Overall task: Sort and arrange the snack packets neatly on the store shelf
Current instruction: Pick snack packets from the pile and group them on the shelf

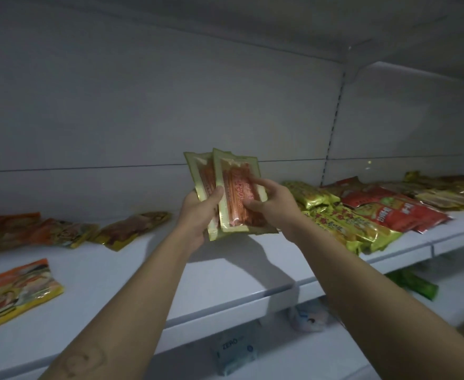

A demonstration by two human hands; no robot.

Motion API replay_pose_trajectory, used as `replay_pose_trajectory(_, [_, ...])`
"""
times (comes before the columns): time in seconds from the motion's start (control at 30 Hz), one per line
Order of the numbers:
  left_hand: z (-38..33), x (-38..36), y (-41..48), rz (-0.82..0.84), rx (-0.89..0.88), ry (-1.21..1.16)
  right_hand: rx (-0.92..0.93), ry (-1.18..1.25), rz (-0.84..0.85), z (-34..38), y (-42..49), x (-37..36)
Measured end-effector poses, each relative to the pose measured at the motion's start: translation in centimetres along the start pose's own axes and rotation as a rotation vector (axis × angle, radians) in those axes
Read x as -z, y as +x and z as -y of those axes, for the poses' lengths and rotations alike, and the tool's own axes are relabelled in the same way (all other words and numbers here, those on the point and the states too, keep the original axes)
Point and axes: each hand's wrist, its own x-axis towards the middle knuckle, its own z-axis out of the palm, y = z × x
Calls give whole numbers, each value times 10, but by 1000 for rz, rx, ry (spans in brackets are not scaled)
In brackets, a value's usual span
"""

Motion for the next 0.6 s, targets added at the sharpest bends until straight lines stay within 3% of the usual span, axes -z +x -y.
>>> replay_pose_trajectory(0.1, [-4, -5, -9, 12, -64, 225, -10, -54, -119, 0, 6, 26])
replay_pose_trajectory(0.17, [-4, -10, -17, 6, -73, 361, -28, -228, -128, -6, 5, 43])
replay_pose_trajectory(0.3, [9, -26, -34, -51, -11, 531, -48, -470, -44, -26, -7, 68])
replay_pose_trajectory(0.47, [32, -39, -56, -71, 99, 873, -20, -876, 179, -45, -21, 78])
replay_pose_trajectory(0.57, [42, -41, -69, -154, -104, 1417, 164, -1121, 44, -53, -34, 75])
replay_pose_trajectory(0.6, [44, -41, -71, -168, -217, 1477, 235, -1104, -3, -54, -40, 74])
